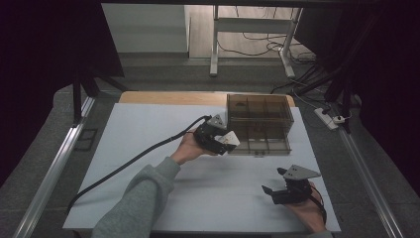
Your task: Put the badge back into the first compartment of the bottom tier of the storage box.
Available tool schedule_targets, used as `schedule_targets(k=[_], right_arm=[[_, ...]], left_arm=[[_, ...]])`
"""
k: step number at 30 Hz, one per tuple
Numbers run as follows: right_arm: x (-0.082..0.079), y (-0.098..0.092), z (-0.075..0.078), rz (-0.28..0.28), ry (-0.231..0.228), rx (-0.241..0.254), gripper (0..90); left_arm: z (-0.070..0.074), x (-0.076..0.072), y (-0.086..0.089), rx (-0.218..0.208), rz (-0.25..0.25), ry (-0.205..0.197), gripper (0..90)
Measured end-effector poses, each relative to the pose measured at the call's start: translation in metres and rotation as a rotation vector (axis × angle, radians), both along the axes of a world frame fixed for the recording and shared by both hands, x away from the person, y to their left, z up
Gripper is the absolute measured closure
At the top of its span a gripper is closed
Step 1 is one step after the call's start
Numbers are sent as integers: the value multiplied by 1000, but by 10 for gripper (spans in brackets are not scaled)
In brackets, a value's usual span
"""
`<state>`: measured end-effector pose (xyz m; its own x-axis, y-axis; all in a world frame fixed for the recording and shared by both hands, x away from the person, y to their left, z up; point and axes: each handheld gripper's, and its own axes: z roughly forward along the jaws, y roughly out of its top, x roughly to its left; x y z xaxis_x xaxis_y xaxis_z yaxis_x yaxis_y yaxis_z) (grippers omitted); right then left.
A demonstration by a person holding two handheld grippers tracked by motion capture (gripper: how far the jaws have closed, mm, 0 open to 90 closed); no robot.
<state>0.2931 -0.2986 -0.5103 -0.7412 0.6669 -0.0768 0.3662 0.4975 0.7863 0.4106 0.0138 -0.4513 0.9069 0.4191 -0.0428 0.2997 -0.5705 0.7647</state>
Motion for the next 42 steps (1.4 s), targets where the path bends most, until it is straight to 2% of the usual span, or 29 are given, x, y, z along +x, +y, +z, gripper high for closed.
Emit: schedule_targets(k=[6, 12, 20, 28, 35, 42], right_arm=[[0, 0, -1, 7, 4, 6, 126], [0, 0, 0, 8, 5, 6, 127], [1, 0, 0, 9, 3, 3, 126], [1, 1, -1, 14, 2, 4, 127], [1, 0, -1, 15, 3, 6, 127], [2, 0, -1, 16, 7, 2, 127]], left_arm=[[-3, 10, -10, 2, 8, 6, 327], [-8, 17, -18, 48, 0, -15, 327], [-15, 28, -25, 52, 13, 4, 326], [-21, 38, -34, 36, 33, 19, 326], [-24, 43, -41, 33, 35, 19, 325], [-27, 46, -41, 36, 45, 17, 321]])
